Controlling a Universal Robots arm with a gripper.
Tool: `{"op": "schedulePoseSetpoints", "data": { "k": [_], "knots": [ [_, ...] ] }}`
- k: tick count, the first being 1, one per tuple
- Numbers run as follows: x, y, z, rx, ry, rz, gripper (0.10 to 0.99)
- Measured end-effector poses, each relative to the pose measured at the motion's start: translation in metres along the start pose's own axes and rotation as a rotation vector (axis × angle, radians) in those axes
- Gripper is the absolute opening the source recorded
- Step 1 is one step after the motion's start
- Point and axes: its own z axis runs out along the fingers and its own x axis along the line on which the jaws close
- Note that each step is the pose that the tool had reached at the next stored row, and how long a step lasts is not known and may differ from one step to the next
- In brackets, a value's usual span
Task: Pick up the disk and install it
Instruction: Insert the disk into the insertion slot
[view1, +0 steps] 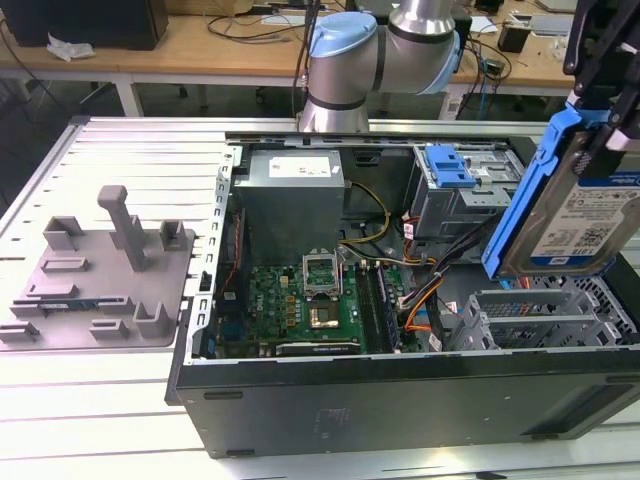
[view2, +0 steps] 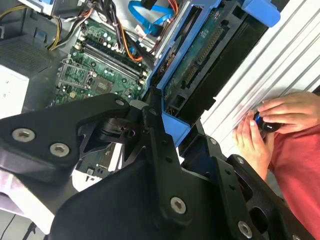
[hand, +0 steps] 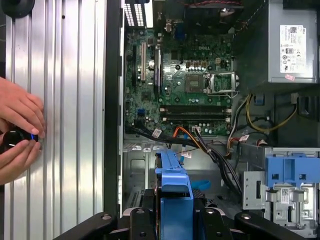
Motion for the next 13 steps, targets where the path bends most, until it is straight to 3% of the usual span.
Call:
{"op": "schedulePoseSetpoints", "data": {
  "k": [13],
  "knots": [
    [0.0001, -0.0018, 0.0022, 0.0, 0.0, 0.0, 0.365]
  ]
}}
